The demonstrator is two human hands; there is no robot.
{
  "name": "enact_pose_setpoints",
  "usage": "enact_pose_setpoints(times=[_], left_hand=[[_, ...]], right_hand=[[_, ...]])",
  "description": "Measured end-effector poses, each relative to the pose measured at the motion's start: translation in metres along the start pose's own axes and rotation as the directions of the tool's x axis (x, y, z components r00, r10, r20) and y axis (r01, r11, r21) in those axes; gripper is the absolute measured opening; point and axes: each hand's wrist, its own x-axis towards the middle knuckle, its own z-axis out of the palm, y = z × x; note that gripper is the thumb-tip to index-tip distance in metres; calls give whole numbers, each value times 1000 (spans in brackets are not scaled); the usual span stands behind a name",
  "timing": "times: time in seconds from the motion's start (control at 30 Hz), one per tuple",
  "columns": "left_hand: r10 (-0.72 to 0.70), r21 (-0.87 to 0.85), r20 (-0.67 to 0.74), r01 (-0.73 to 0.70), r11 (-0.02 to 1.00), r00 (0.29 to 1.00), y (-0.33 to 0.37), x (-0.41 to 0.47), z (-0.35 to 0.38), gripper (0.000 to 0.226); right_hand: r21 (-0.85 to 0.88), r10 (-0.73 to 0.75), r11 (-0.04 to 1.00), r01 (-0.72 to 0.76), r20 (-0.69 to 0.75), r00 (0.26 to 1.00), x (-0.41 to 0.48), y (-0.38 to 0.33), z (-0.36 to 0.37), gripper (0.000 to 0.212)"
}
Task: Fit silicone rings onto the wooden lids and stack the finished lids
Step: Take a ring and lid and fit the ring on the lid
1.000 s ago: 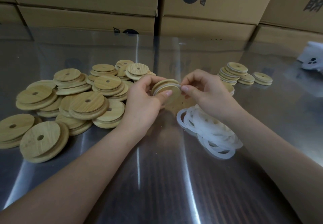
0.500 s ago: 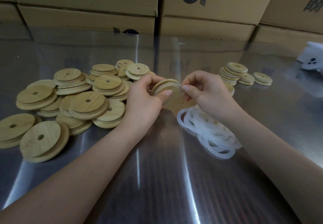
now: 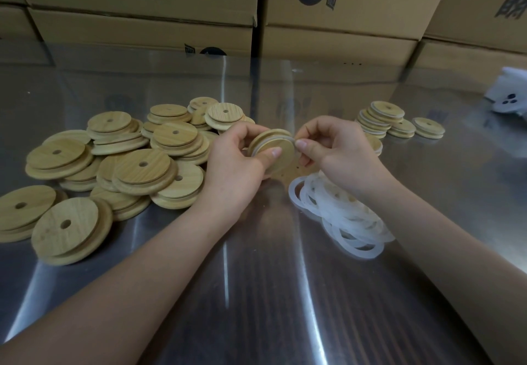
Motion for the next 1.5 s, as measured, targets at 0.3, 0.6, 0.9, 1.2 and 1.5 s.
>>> enact_pose_setpoints(times=[0.3,0.6,0.9,1.2,1.5], left_hand=[[-33,-26,1,33,999,999,1,-1,0,20],[-69,-81,6,69,994,998,2,-2,0,17],[-106,-184,22,108,977,994,6,-4,2,28],[-119,-140,38,123,982,992,6,-3,3,27],[-123,-18,83,125,992,989,6,-5,4,16]], right_hand=[[97,11,995,-13,17,1000,0,3,2,22],[244,8,970,-11,13,1000,1,4,0,21],[362,15,930,-59,123,992,1,8,3,26],[439,55,896,-65,37,998,4,8,-4,30],[479,448,839,-259,-337,828,22,34,-38,13]])
